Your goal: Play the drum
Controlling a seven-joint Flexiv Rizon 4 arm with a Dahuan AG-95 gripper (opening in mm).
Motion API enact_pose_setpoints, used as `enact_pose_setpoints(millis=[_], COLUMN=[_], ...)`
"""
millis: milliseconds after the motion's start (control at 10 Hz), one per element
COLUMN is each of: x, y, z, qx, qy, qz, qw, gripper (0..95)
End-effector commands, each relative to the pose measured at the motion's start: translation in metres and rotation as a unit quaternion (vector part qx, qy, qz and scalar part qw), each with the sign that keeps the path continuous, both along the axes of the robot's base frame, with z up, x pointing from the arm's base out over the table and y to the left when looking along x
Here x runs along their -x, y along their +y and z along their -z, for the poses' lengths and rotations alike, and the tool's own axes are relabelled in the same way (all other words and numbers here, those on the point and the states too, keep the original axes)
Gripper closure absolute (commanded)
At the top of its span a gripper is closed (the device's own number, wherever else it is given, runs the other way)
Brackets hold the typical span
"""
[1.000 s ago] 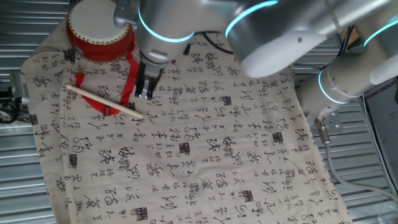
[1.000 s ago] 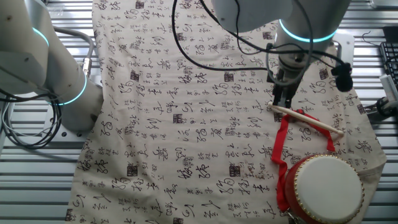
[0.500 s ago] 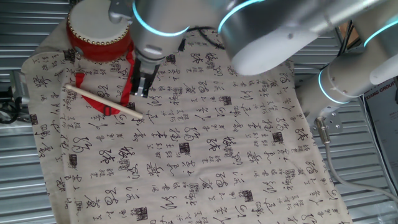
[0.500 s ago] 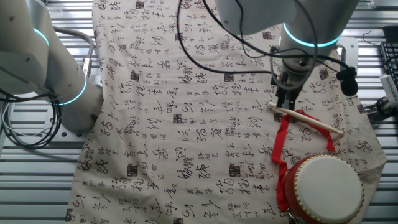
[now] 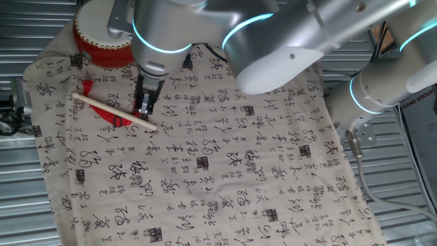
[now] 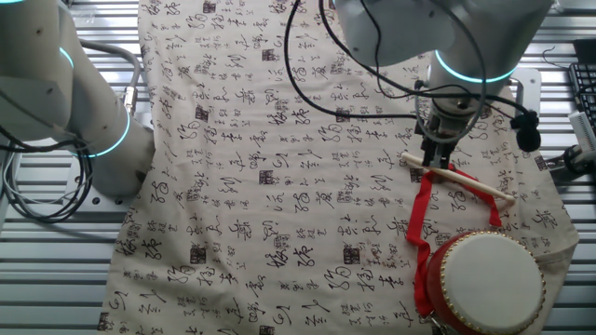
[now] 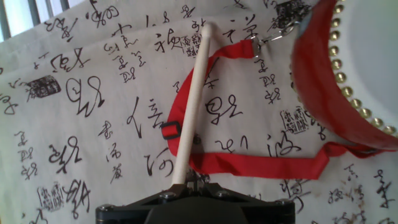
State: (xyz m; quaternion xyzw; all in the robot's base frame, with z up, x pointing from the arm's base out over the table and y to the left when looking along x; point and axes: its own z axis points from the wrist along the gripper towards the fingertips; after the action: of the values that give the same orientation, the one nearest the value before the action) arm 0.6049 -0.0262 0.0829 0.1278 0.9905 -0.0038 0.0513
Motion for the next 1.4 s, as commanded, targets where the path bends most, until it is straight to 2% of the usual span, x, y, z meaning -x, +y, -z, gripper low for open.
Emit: enact_pose_setpoints(millis=[100, 400, 500, 1400], x=[0.001, -0.003, -0.009, -0.025], y=[0.0, 0.001, 0.003, 0.011], z=[0.002, 0.012, 0.016, 0.028], qx=[0.001, 0.0, -0.001, 0.001], qy=[-0.002, -0.002, -0.002, -0.003], qz=[0.0, 0.0, 0.0, 0.0], qw=[1.0, 1.0, 1.0, 1.0], gripper=[95.0, 95.0, 95.0, 95.0])
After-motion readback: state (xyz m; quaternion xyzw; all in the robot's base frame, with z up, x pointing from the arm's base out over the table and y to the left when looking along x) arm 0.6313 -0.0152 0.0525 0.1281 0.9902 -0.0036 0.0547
